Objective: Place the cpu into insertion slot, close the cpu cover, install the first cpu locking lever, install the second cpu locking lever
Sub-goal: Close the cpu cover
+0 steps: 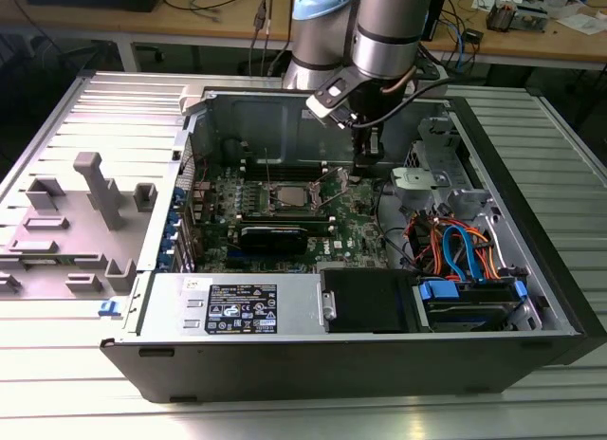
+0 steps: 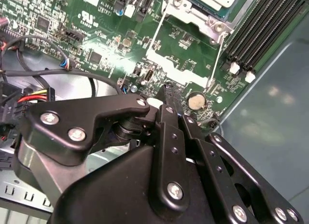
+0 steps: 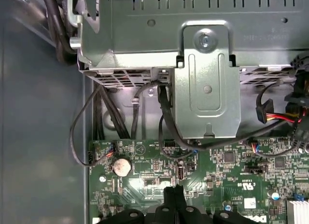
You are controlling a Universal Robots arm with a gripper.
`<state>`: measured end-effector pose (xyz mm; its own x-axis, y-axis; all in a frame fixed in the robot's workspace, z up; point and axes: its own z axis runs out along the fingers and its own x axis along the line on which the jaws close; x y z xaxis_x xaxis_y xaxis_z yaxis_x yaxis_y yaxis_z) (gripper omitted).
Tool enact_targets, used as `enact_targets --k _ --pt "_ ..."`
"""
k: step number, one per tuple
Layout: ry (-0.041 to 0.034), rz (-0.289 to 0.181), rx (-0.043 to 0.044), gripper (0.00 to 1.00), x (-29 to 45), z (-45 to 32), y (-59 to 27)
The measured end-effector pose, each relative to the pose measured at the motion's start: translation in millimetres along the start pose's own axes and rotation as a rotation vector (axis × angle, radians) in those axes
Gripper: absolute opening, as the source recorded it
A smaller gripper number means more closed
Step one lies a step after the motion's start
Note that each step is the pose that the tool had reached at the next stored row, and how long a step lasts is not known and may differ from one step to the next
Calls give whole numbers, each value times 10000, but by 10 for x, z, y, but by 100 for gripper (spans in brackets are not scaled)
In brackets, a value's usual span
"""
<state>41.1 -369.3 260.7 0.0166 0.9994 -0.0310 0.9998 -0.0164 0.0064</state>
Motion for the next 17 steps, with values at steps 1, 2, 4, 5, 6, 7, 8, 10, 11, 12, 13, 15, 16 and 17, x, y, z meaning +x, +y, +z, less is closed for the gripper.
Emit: enact_targets --k 1,2,4,5,6,7,8,10,11,12,13,15,16,17 --pt "1 -49 0 11 0 8 2" --pt "1 -88 -1 11 1 19 3" --pt "1 -142 -2 11 2 45 3" --pt "1 -174 -2 11 2 69 4" --pt "1 -188 3 11 3 86 4" --pt "1 -199 9 11 3 104 4" --pt "3 -207 18 11 4 120 4" --pt "1 -219 34 11 4 138 3" --pt "0 -223 40 11 5 144 3" --pt "0 -230 45 11 5 156 3" --pt "0 -236 47 11 5 164 1" --pt "-3 -235 48 11 5 166 -4" --pt "1 -234 47 11 5 168 -11" --pt "1 -235 47 11 5 169 -20"
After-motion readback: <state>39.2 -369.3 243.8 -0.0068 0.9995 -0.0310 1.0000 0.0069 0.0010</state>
